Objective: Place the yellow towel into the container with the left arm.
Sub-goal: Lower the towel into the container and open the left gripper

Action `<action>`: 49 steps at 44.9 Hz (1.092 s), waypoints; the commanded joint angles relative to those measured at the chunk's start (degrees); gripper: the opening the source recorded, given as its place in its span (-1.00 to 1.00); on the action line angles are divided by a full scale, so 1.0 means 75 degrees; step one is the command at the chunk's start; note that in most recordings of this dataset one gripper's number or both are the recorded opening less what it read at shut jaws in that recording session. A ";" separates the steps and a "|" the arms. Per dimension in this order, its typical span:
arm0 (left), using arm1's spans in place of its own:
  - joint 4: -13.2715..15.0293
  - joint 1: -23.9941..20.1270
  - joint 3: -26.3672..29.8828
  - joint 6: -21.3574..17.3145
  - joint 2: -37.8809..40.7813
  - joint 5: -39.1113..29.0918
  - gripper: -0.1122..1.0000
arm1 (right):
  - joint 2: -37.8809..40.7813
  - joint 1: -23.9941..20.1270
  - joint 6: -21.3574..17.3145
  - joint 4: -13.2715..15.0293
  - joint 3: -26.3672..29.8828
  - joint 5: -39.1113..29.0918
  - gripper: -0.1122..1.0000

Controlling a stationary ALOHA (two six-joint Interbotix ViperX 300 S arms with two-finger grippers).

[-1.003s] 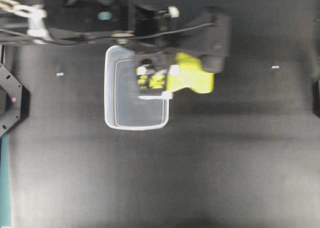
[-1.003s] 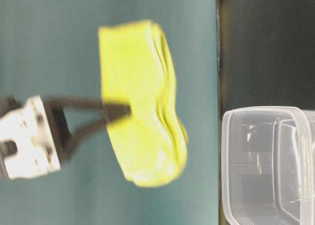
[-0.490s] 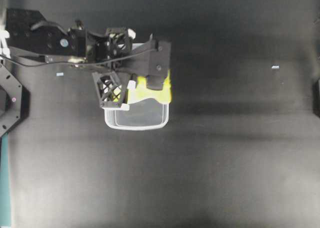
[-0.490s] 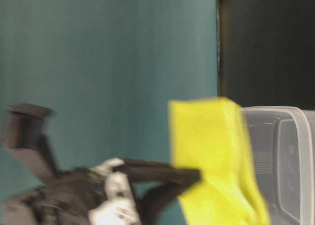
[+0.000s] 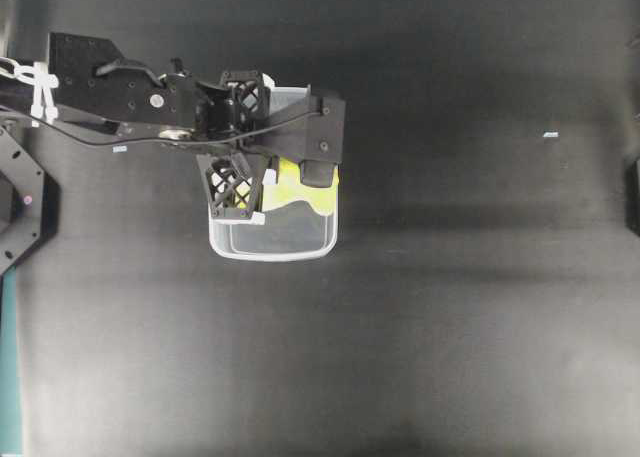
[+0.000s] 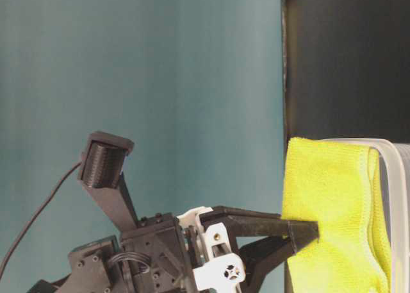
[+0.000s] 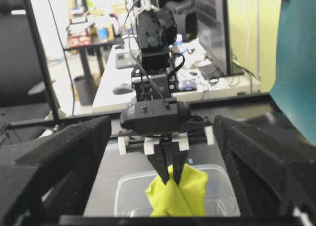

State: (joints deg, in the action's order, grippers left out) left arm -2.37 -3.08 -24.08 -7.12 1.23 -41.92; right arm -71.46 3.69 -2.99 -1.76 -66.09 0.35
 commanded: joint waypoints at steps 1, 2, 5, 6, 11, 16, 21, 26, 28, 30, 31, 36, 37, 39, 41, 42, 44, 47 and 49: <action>-0.0023 -0.0012 0.0000 0.0012 -0.0059 0.0070 -0.67 | 0.0059 0.0000 -0.0023 -0.0023 0.0047 0.0082 0.66; -0.0023 -0.0012 0.0000 0.0012 -0.0059 0.0070 -0.67 | 0.0059 0.0000 -0.0023 -0.0023 0.0047 0.0094 0.66; -0.0023 -0.0012 0.0000 0.0047 -0.0059 0.0070 -0.64 | 0.0059 0.0000 -0.0012 -0.0023 0.0035 0.0082 0.66; -0.0012 -0.0023 0.0012 0.0070 -0.0059 0.0070 -0.58 | 0.0059 0.0000 -0.0012 -0.0023 0.0035 0.0082 0.66; -0.0023 0.0000 0.0023 0.0070 -0.0082 0.0070 0.01 | 0.0047 0.0000 -0.0023 -0.0023 0.0035 0.0082 0.66; -0.0023 0.0000 0.0105 0.0059 -0.0246 0.0117 0.60 | 0.0012 0.0000 -0.0023 -0.0035 0.0047 0.0082 0.66; -0.0023 0.0012 0.0258 0.0141 -0.0750 0.0105 0.79 | -0.0047 0.0000 -0.0023 -0.0023 0.0059 0.0082 0.66; -0.0012 0.0023 0.0246 0.0117 -0.1523 0.0211 0.73 | -0.0105 0.0000 -0.0023 -0.0035 0.0070 0.0059 0.66; -0.0012 0.0023 0.0199 0.0117 -0.1816 0.0281 0.75 | -0.0117 0.0000 -0.0023 -0.0035 0.0059 0.0047 0.66; -0.0023 0.0035 0.0117 0.0117 -0.2203 0.0445 0.75 | -0.0141 0.0000 -0.0023 -0.0035 0.0047 0.0047 0.66; -0.0023 0.0035 0.0070 0.0129 -0.2355 0.0527 0.75 | -0.0152 0.0012 -0.0023 -0.0035 0.0047 0.0047 0.66; -0.0023 0.0047 -0.0375 0.0164 -0.3234 0.1031 0.75 | -0.0176 0.0000 -0.0023 -0.0035 0.0012 0.0023 0.66; -0.0023 0.0059 -0.0422 0.0164 -0.3305 0.1078 0.75 | -0.0176 0.0000 -0.0023 -0.0035 0.0012 0.0023 0.66; -0.0023 0.0059 -0.0727 0.0164 -0.3680 0.1418 0.75 | -0.0187 0.0000 -0.0023 -0.0035 0.0012 0.0023 0.66; -0.0023 0.0070 -0.1055 0.0164 -0.4066 0.1816 0.75 | -0.0187 0.0000 -0.0023 -0.0035 -0.0012 0.0012 0.66; -0.0023 0.0082 -0.1160 0.0164 -0.4195 0.1957 0.75 | -0.0187 0.0000 -0.0023 -0.0035 -0.0012 0.0012 0.66; -0.0023 0.0094 -0.1406 0.0164 -0.4523 0.2320 0.74 | -0.0187 0.0000 -0.0023 -0.0035 -0.0023 0.0012 0.66; -0.0023 0.0082 -0.1781 0.0176 -0.5004 0.2754 0.74 | -0.0187 0.0000 -0.0023 -0.0035 -0.0023 0.0012 0.66; -0.0023 0.0047 -0.2039 0.0187 -0.5344 0.3023 0.74 | -0.0199 0.0000 -0.0023 -0.0035 -0.0023 0.0023 0.66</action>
State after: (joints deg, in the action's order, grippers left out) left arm -2.37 -2.55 -37.09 -5.89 -34.10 -23.20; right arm -73.21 3.78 -3.08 -1.76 -66.71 0.26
